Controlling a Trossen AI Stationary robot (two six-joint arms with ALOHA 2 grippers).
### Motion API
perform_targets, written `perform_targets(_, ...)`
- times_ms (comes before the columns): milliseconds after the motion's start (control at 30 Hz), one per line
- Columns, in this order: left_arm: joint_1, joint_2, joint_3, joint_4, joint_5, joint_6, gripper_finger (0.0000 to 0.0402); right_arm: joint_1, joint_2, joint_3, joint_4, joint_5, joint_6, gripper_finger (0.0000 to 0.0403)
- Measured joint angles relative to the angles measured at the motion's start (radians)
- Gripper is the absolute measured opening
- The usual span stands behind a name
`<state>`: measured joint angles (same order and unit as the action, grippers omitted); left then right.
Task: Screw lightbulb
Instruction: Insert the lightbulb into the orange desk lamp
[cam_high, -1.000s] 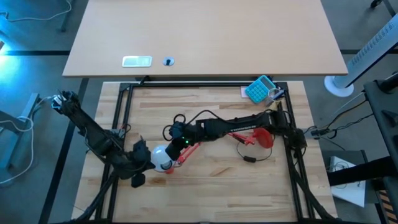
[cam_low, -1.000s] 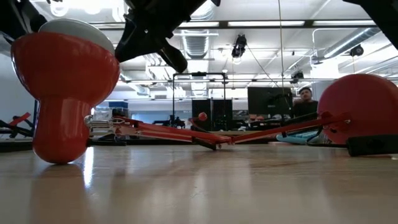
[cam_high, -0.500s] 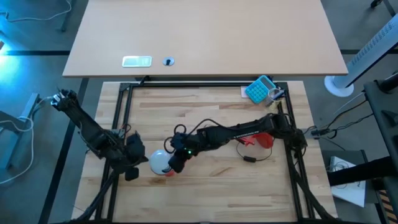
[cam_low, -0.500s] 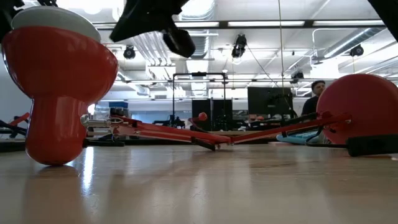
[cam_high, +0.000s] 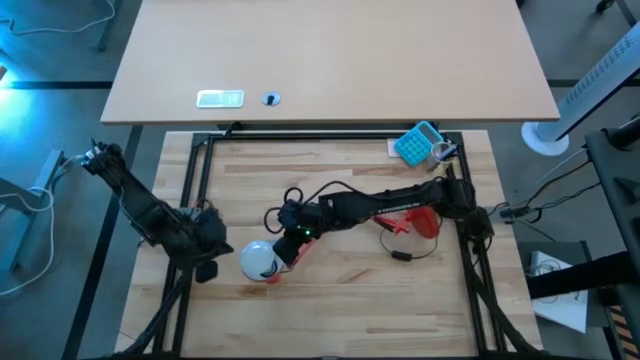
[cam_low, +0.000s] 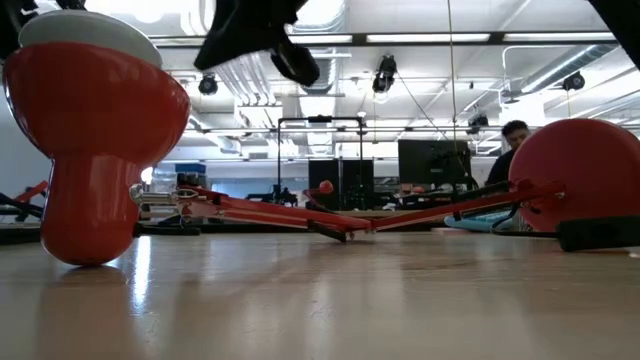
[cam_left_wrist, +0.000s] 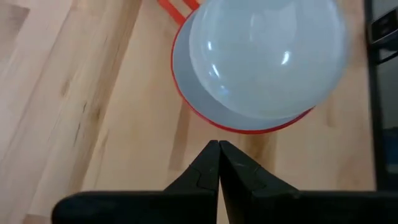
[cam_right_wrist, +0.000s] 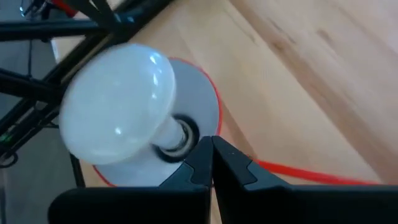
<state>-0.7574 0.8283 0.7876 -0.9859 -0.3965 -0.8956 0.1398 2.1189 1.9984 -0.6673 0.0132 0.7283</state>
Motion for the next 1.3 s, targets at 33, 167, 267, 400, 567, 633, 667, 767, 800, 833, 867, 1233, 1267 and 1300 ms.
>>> perform_targets(33, -0.001, -0.008, 0.001, 0.002, 0.007, -0.011, 0.0000, 0.000, -0.002, 0.009, 0.003, 0.011, -0.010, 0.0000)
perform_targets(167, -0.009, -0.025, 0.002, 0.072, 0.028, -0.031, 0.0000, -0.003, -0.007, 0.025, 0.005, 0.031, -0.034, 0.0000)
perform_targets(267, -0.022, -0.001, 0.002, 0.138, 0.029, -0.012, 0.0000, -0.013, -0.007, 0.010, 0.000, 0.034, -0.034, 0.0000)
perform_targets(400, -0.028, 0.061, 0.002, 0.176, 0.030, -0.019, 0.0000, -0.024, -0.007, -0.009, -0.002, 0.039, -0.034, 0.0000)
perform_targets(567, -0.034, 0.130, 0.002, 0.198, 0.045, -0.032, 0.0000, -0.049, 0.017, -0.036, 0.010, 0.039, -0.058, 0.0000)
perform_targets(633, -0.034, 0.144, 0.001, 0.207, 0.044, -0.030, 0.0000, -0.056, 0.039, -0.039, 0.020, 0.033, -0.077, 0.0000)
perform_targets(667, -0.034, 0.148, 0.001, 0.214, 0.043, -0.030, 0.0000, -0.057, 0.045, -0.039, 0.042, 0.019, -0.082, 0.0000)
perform_targets(767, -0.034, 0.152, 0.001, 0.238, 0.043, -0.028, 0.0000, -0.052, 0.053, -0.039, 0.118, -0.012, -0.079, 0.0000)
perform_targets(800, -0.034, 0.152, 0.000, 0.250, 0.043, -0.029, 0.0000, -0.051, 0.054, -0.039, 0.142, -0.015, -0.078, 0.0000)
perform_targets(833, -0.034, 0.151, -0.002, 0.256, 0.043, -0.030, 0.0000, -0.050, 0.055, -0.039, 0.154, -0.017, -0.077, 0.0000)
perform_targets(867, -0.034, 0.150, -0.004, 0.256, 0.042, -0.030, 0.0000, -0.050, 0.057, -0.039, 0.173, -0.017, -0.076, 0.0000)
perform_targets(1233, -0.031, 0.138, -0.031, 0.250, -0.011, -0.022, 0.0000, -0.027, 0.058, -0.039, 0.203, -0.046, -0.048, 0.0000)
perform_targets(1267, -0.031, 0.138, -0.031, 0.249, -0.019, -0.016, 0.0000, -0.022, 0.058, -0.039, 0.198, -0.046, -0.044, 0.0000)
perform_targets(1300, -0.030, 0.137, -0.031, 0.252, -0.022, -0.010, 0.0000, -0.018, 0.058, -0.039, 0.195, -0.045, -0.037, 0.0000)
